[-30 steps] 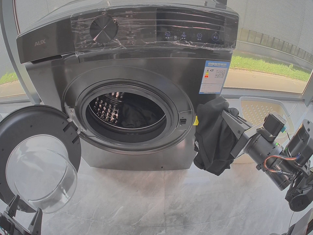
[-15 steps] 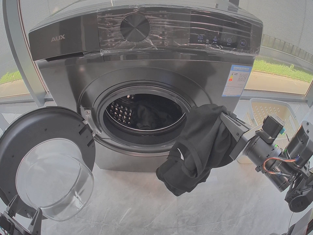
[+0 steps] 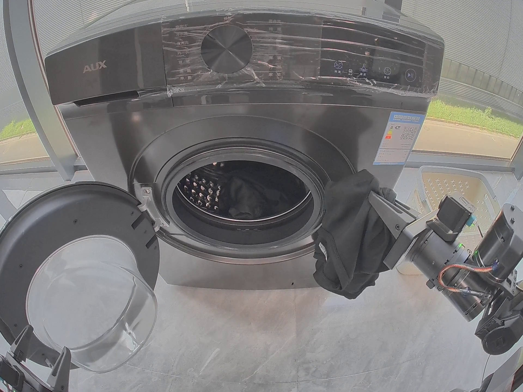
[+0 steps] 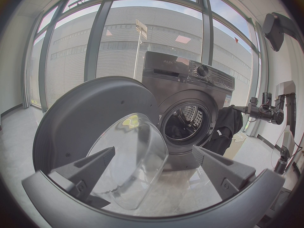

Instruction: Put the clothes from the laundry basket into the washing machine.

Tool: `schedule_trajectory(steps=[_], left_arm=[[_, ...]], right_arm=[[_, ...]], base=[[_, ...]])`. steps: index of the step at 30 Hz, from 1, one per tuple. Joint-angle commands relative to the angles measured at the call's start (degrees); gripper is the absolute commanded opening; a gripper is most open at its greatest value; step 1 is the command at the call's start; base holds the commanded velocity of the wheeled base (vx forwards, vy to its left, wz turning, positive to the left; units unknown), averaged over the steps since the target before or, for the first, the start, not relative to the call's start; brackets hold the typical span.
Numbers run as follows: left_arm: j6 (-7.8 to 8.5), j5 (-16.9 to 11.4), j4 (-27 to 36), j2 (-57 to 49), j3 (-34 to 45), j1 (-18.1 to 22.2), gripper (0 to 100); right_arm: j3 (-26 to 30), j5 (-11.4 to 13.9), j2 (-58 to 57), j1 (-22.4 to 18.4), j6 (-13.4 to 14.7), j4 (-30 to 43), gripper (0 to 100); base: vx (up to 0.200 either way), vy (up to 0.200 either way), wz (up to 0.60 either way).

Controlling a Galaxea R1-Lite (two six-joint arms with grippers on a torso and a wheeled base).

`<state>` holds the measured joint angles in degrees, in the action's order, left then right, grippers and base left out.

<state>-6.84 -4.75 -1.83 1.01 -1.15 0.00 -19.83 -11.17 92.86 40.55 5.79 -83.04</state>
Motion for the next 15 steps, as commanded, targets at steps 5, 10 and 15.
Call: schedule_trajectory(steps=[5,10,15], left_arm=[[-0.02,-0.08,0.16,-1.01,-0.08,0.00,100],[-0.02,0.01,-0.02,-1.01,0.00,0.00,100],[0.07,0.01,-0.02,-1.01,0.00,0.00,100]], right_arm=[[0.32,0.09,0.48,0.06,0.01,-0.01,0],[0.41,0.09,0.57,0.06,0.01,-0.01,0],[0.32,0.09,0.57,0.15,0.01,-0.01,0]], base=[[0.000,0.120,0.00],[0.000,0.120,0.00],[0.000,0.000,0.00]])
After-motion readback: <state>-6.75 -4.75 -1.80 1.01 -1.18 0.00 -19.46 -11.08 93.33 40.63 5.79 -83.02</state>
